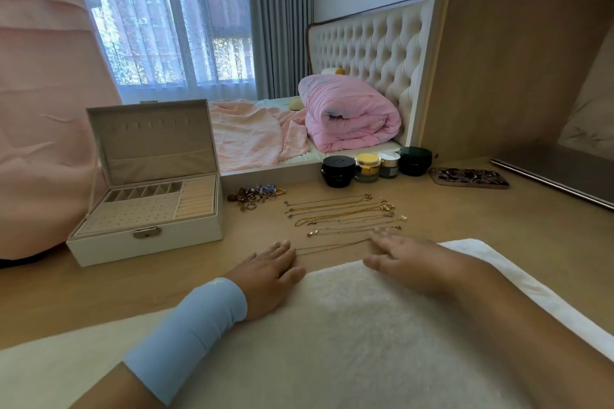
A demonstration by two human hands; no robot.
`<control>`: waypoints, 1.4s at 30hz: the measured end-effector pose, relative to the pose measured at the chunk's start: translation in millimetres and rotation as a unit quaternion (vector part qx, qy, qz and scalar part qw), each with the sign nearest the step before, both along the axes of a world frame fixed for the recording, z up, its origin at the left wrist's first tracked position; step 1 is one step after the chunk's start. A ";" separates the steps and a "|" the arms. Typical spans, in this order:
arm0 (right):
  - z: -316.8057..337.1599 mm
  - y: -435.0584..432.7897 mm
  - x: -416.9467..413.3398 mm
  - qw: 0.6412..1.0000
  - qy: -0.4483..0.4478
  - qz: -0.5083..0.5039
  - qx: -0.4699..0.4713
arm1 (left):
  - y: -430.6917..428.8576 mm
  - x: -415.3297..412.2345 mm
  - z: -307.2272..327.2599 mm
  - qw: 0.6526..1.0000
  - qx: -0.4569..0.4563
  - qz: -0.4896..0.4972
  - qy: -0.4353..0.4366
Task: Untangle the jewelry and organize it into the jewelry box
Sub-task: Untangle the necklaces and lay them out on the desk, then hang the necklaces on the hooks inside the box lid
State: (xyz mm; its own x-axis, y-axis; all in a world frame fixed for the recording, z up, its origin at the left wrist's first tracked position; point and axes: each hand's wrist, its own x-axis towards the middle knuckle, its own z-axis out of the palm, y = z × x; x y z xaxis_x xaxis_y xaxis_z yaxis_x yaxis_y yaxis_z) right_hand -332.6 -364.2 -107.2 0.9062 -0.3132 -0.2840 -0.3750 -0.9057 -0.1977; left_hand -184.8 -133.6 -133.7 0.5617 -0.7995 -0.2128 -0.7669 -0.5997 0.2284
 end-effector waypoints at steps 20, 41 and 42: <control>14.0 0.5 6.0 0.994 -0.099 -0.025 -0.032 | -24.4 6.9 11.1 0.994 -0.104 -0.016 -0.013; 3.7 206.5 184.3 0.946 -0.210 0.241 -0.058 | 158.8 96.1 17.5 0.937 -0.161 0.248 -0.187; 1.9 207.3 184.5 0.944 -0.224 0.236 -0.054 | 158.9 95.8 18.1 0.933 -0.172 0.247 -0.196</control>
